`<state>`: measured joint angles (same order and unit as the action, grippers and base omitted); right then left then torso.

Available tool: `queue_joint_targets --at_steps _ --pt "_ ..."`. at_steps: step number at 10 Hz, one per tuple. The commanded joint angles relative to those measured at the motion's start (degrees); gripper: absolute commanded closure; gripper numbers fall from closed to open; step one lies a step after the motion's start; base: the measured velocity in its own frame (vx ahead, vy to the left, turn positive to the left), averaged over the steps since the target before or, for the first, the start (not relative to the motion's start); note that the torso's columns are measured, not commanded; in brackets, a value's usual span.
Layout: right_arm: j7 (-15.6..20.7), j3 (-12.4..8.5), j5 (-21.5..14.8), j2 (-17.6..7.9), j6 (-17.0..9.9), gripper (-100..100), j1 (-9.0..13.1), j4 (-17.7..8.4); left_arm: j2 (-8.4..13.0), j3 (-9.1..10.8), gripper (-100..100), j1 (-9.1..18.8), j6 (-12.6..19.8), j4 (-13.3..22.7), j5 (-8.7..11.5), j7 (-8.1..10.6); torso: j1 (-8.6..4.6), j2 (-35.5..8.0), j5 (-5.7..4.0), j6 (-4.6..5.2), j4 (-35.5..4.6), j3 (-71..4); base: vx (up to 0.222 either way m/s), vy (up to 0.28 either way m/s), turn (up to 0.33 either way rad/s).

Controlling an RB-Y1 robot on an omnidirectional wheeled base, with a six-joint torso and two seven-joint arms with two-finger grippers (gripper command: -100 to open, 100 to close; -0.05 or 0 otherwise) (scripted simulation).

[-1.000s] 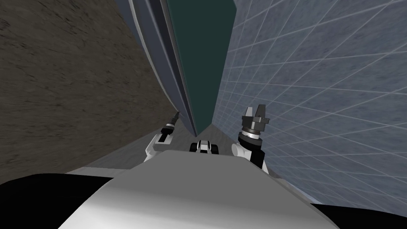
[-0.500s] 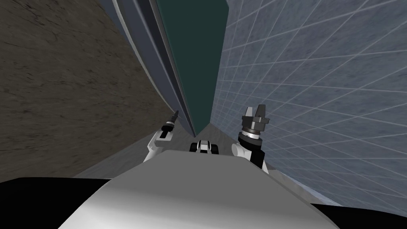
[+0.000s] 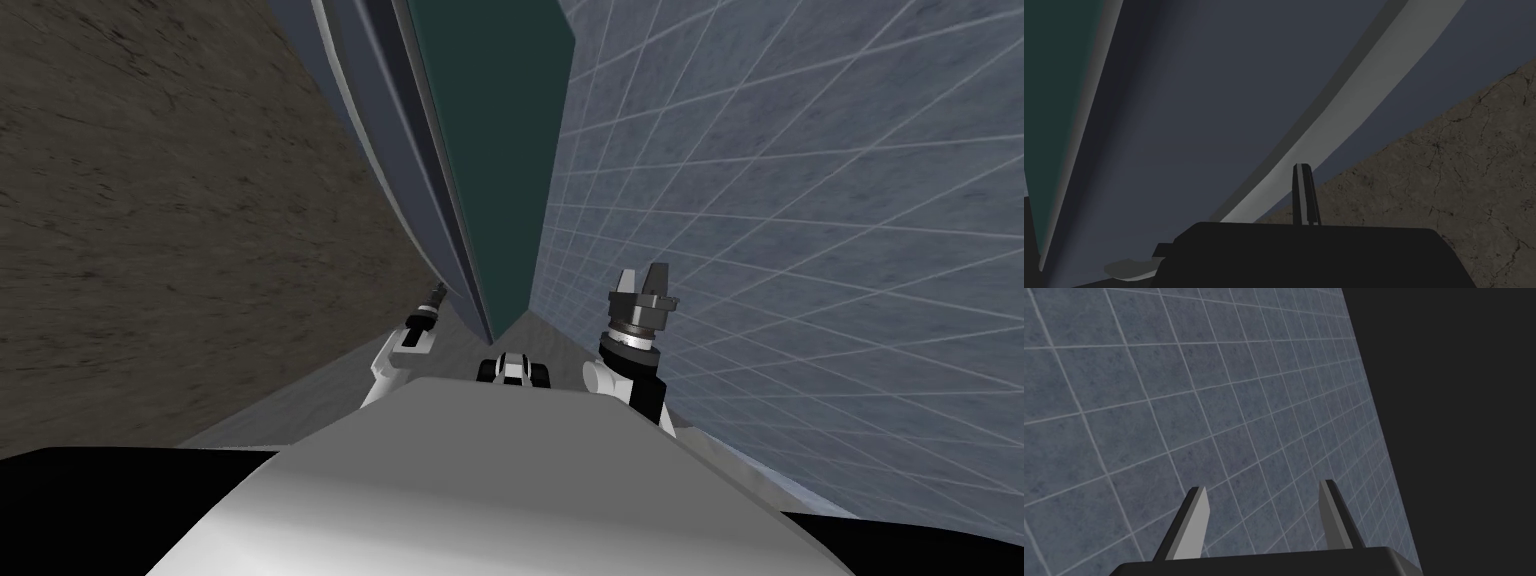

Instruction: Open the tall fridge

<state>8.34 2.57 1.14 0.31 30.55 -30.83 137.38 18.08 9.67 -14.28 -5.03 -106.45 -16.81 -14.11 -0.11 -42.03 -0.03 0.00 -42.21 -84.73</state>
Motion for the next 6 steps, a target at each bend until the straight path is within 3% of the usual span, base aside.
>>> queue_joint_targets --at_steps 1,2,3,4,6 --pt "0.0 0.0 0.0 0.0 0.0 0 0.0 0.0 0.5 -1.43 100 -2.8 -2.0 -1.7 0.3 0.51 0.04 0.0 0.01 0.00 0.0 0.0 0.085 -0.034 0.127" --pt "0.0 0.0 0.0 0.0 0.0 0 0.0 0.0 0.8 -2.18 100 -4.3 -2.9 -2.7 0.4 0.77 0.11 -0.2 0.03 0.02 -0.1 0.1 0.075 -0.021 0.151" --pt "0.0 0.0 0.0 0.0 0.0 0 0.0 0.0 0.8 -1.76 100 -3.8 -2.1 -2.7 0.4 0.68 0.17 -0.3 0.04 0.00 -0.1 0.2 0.035 -0.011 0.037" --pt "0.0 0.0 0.0 0.0 0.0 0 0.0 0.0 1.7 -1.67 -100 -4.2 -0.6 -2.7 0.2 0.60 0.19 -0.4 0.05 0.03 -0.1 0.3 0.058 -0.023 -0.029" --pt "0.0 0.0 0.0 0.0 0.0 0 0.0 0.0 2.8 -1.48 -100 -4.5 1.2 -2.5 -0.1 0.43 0.05 -0.2 0.01 0.00 -0.1 0.1 0.075 -0.042 -0.016"
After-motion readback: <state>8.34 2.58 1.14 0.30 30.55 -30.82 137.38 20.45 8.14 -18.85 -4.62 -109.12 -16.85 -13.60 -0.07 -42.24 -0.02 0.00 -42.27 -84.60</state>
